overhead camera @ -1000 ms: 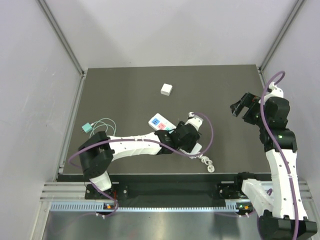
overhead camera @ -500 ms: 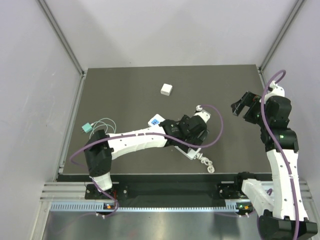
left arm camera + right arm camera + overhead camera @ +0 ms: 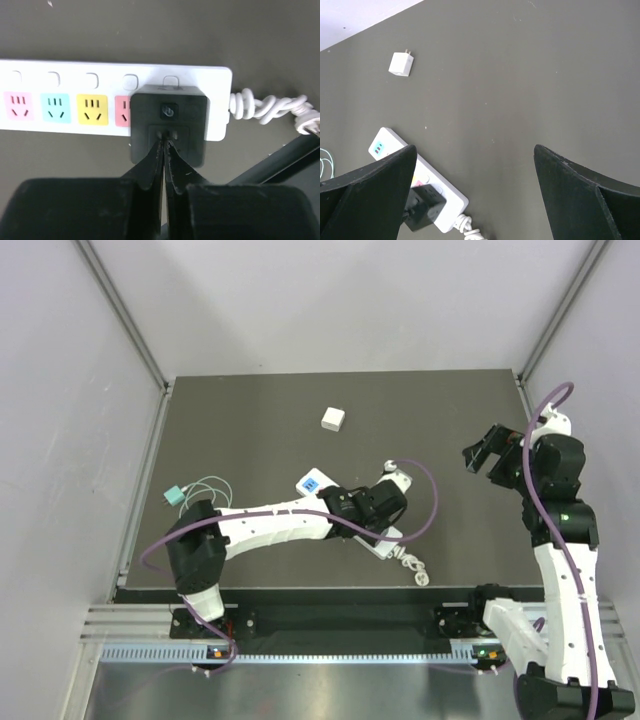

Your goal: Insert the plug

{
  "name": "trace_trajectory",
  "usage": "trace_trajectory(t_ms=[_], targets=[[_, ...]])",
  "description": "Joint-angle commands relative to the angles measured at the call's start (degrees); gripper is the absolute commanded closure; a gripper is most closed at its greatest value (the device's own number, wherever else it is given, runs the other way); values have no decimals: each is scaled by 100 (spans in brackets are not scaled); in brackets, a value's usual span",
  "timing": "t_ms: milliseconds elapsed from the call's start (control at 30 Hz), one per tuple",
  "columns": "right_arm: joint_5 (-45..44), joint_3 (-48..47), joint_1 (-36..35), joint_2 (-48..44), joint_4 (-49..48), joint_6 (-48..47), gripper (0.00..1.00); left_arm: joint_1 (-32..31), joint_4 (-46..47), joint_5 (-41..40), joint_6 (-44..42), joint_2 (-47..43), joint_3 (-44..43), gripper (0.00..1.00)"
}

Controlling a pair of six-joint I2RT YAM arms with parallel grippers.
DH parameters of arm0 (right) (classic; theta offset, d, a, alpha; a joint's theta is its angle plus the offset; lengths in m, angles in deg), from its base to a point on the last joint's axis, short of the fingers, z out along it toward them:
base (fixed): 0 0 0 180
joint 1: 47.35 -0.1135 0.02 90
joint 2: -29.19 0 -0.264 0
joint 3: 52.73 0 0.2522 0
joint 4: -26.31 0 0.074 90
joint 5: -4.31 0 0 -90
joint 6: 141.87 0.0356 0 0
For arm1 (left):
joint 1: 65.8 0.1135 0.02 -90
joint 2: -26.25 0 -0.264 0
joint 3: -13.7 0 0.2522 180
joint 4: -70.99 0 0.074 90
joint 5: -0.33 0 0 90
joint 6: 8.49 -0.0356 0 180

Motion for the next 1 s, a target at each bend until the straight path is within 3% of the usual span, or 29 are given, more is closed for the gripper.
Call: trace_trajectory(t_ms=[0, 233, 433, 500, 600, 667, 700, 767, 967], targets=[[60, -225, 54, -116, -82, -85, 0, 69, 467, 83, 138, -117, 466, 94], [122, -330, 54, -168, 14, -93, 0, 139, 320, 93, 331, 77, 513, 96], [297, -278, 54, -291, 58, -137, 0, 139, -190, -398, 428, -284, -119, 85], [464, -252, 45, -335, 85, -164, 0, 148, -568, -583, 568, -337, -487, 78], [762, 28, 54, -440, 15, -146, 0, 166, -1016, -917, 726, -486, -884, 59], [983, 292, 54, -606, -413, -94, 0, 236, -1105, -910, 771, -583, -999, 40], [844, 572, 54, -677, -503, 324, 0, 271, -1096, -875, 780, -722, -991, 22], [807, 811, 54, -792, -784, 600, 0, 455, -1087, -717, 780, -829, -999, 10], [1315, 1443, 54, -459, -1284, 882, 0, 1430, -1131, -681, 684, -1189, -886, 5]])
